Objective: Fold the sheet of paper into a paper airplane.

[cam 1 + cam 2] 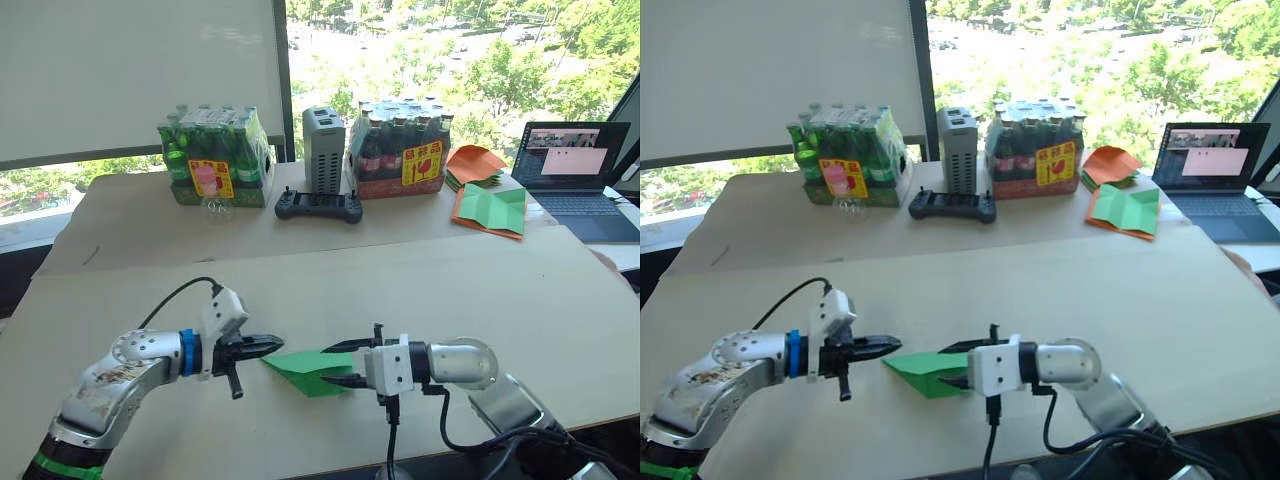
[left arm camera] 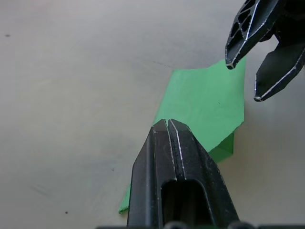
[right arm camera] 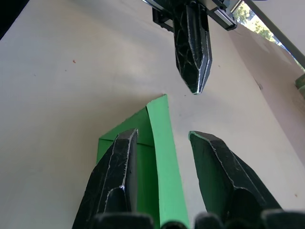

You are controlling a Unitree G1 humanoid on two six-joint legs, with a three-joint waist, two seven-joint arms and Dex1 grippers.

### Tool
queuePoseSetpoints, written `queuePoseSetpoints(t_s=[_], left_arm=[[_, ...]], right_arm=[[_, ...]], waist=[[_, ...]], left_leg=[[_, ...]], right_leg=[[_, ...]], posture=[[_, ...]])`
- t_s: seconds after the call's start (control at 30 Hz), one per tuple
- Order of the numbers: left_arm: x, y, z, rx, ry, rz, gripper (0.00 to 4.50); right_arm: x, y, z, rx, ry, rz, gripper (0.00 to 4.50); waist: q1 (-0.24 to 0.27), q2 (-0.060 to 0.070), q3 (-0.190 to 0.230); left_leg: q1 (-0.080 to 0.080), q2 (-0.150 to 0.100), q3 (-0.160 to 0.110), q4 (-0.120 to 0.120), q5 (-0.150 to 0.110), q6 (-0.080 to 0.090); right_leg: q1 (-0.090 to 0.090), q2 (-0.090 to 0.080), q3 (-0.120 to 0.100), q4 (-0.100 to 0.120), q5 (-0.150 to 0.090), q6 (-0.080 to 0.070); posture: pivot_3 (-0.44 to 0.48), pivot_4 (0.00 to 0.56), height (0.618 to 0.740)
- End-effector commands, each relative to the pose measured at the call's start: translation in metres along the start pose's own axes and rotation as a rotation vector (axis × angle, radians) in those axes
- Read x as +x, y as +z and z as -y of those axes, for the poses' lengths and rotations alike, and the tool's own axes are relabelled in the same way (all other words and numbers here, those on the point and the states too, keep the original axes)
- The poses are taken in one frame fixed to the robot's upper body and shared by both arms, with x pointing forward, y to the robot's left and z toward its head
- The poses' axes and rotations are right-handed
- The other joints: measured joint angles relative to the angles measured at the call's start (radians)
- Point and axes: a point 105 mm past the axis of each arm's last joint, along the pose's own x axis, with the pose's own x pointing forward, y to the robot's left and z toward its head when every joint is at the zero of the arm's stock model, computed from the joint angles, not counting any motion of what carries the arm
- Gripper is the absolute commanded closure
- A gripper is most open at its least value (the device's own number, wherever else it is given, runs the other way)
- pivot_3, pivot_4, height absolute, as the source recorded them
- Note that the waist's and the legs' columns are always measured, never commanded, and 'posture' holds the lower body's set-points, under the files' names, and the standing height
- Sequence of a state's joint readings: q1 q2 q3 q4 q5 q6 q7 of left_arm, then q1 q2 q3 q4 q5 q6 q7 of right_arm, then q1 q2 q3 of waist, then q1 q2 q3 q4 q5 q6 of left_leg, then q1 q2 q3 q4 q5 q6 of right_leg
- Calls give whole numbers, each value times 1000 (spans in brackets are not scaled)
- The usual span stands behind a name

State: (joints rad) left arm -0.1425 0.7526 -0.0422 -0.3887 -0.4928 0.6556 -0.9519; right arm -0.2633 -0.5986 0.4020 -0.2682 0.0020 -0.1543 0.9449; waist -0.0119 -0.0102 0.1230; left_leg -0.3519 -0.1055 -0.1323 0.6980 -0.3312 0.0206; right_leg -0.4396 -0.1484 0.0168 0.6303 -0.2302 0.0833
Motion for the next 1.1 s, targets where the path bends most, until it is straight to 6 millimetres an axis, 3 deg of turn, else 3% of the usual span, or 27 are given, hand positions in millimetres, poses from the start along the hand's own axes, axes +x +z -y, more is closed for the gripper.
queuePoseSetpoints(t_s=[0.03, 0.2, 0.33, 0.5, 0.7, 0.97, 1.1], left_arm=[[3, -2, -2, 73, -25, -29, 4442], [10, -6, -10, 111, -25, -53, 4442], [16, -3, -6, 118, -59, -41, 4442], [20, -14, 4, 113, -107, -83, 4442], [21, -38, -5, 139, -68, -169, 4442], [16, -47, -11, 122, -48, -174, 4442], [15, -52, -10, 130, -50, -194, 4442]], right_arm=[[-4, 14, 8, 9, -36, 28, 2545], [-15, 39, -2, 187, 41, 96, 2545], [-20, 45, -1, 270, 53, 96, 2545], [-19, 43, 8, 291, 13, 79, 2545], [-17, 43, 9, 283, 7, 69, 2545], [-14, 34, -8, 267, 64, 32, 2545], [-13, 20, -18, 211, 91, -26, 2545]], waist=[[0, 0, 0], [4, 0, 0], [4, 0, 0], [3, 0, 0], [3, 0, 0], [4, 0, 0], [3, 0, 0]], left_leg=[[0, 0, 0, 0, 0, 0], [0, 0, -1, 0, 0, 0], [0, 0, -1, 0, 0, 0], [0, 0, 0, 0, 0, 0], [0, 0, 0, 0, 0, 0], [0, 0, 0, 0, 0, 0], [0, 0, 0, 1, 0, 0]], right_leg=[[0, 0, 0, 0, 0, 0], [0, 0, 0, -1, 0, 0], [1, 0, 0, -1, 0, 0], [0, 0, 0, -1, 0, 0], [0, 0, 0, -1, 0, 0], [1, 0, 0, 0, 0, 0], [1, 0, 0, 0, 0, 0]], posture=[[0, 150, 735], [0, 150, 735], [0, 150, 735], [0, 150, 735], [0, 150, 735], [0, 150, 735], [0, 150, 735]])
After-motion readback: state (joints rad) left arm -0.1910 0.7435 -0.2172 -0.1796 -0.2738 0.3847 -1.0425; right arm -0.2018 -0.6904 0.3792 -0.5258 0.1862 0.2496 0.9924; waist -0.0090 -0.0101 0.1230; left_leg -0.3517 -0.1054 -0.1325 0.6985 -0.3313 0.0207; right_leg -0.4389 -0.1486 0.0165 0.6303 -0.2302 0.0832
